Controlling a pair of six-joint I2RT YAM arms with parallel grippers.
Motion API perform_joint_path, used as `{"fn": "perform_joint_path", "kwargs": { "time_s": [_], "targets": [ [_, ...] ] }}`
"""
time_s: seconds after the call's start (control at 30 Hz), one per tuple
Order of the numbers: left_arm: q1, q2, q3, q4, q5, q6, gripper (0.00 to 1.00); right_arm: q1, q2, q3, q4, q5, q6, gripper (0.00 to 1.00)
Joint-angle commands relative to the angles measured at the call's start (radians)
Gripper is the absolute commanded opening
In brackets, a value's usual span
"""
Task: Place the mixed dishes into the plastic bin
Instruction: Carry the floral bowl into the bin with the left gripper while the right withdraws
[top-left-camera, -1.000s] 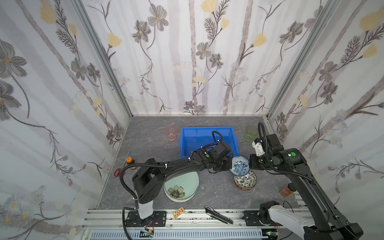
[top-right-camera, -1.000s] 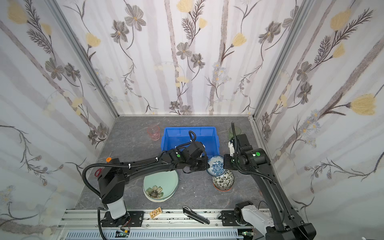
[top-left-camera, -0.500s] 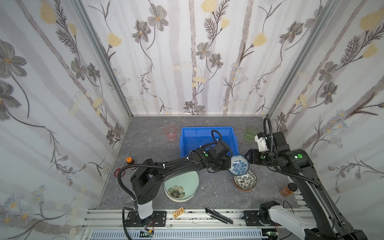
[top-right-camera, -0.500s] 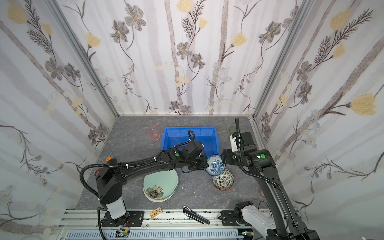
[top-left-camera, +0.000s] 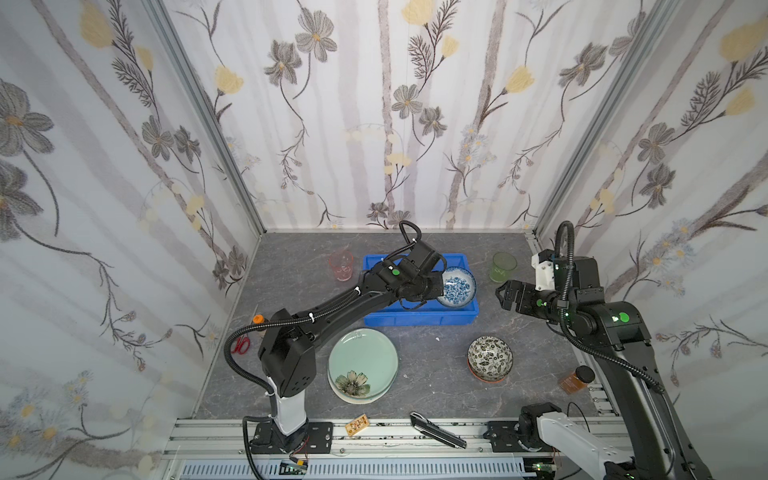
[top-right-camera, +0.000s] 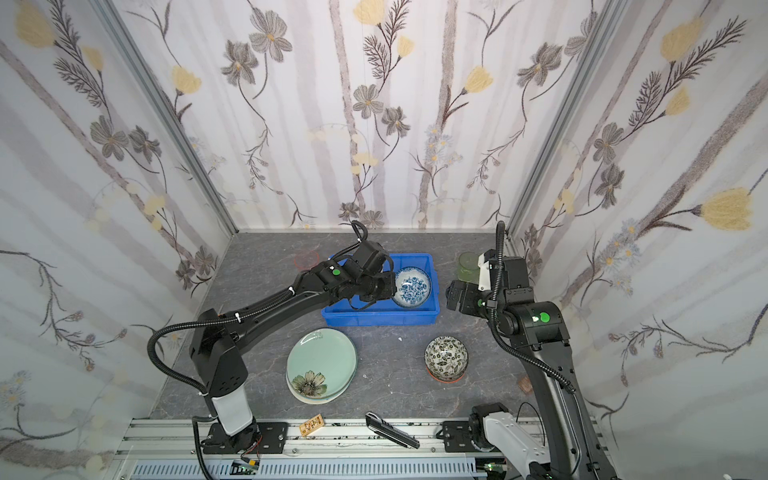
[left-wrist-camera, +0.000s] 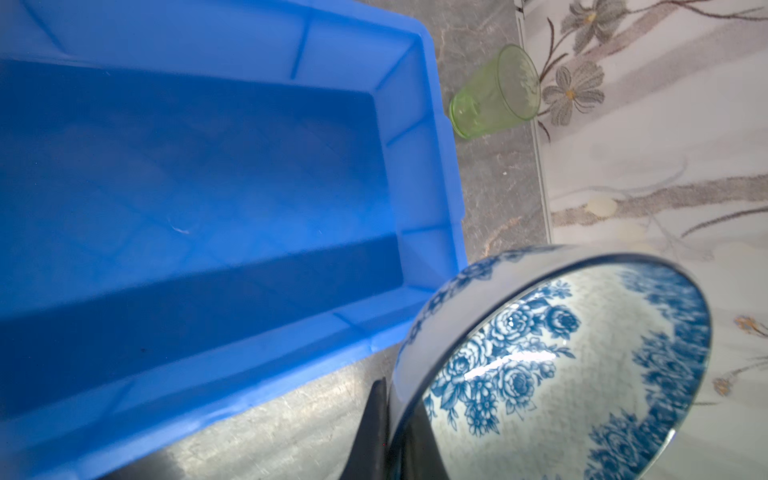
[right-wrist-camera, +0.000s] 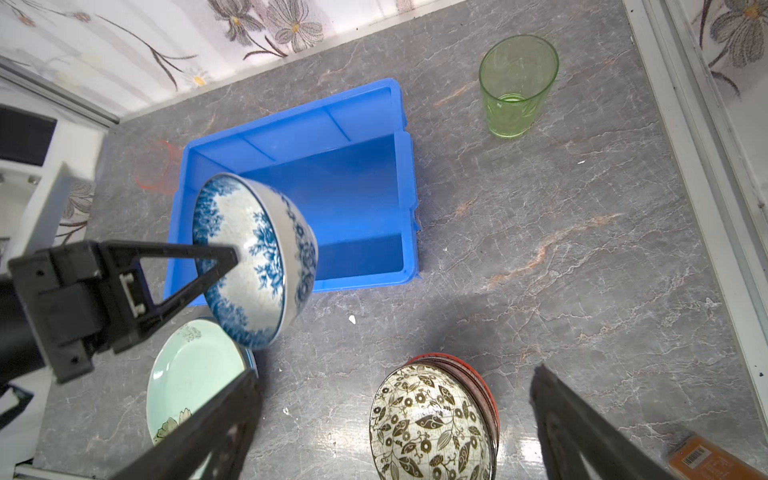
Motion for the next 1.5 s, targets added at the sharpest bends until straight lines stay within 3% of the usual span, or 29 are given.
{"fn": "perform_joint_path", "kwargs": {
  "time_s": [0.0,0.5,1.47],
  "targets": [
    [0.037,0.060,0.069,-0.075,-0.021,0.084,0.00,-0.019,-0.011,-0.018,0.072,-0.059,-0.030,1.00],
    [0.070,0.357,0.306,-0.164,0.036,0.155,0.00,-0.091,-0.042,-0.121,0.083,-0.083,-0.076,1.00],
    [0.042,0.496,0.378,-0.173,0.110,0.169,0.00,-0.108,-0.016,-0.201,0.120,-0.110,-0.111,1.00]
  ]
}}
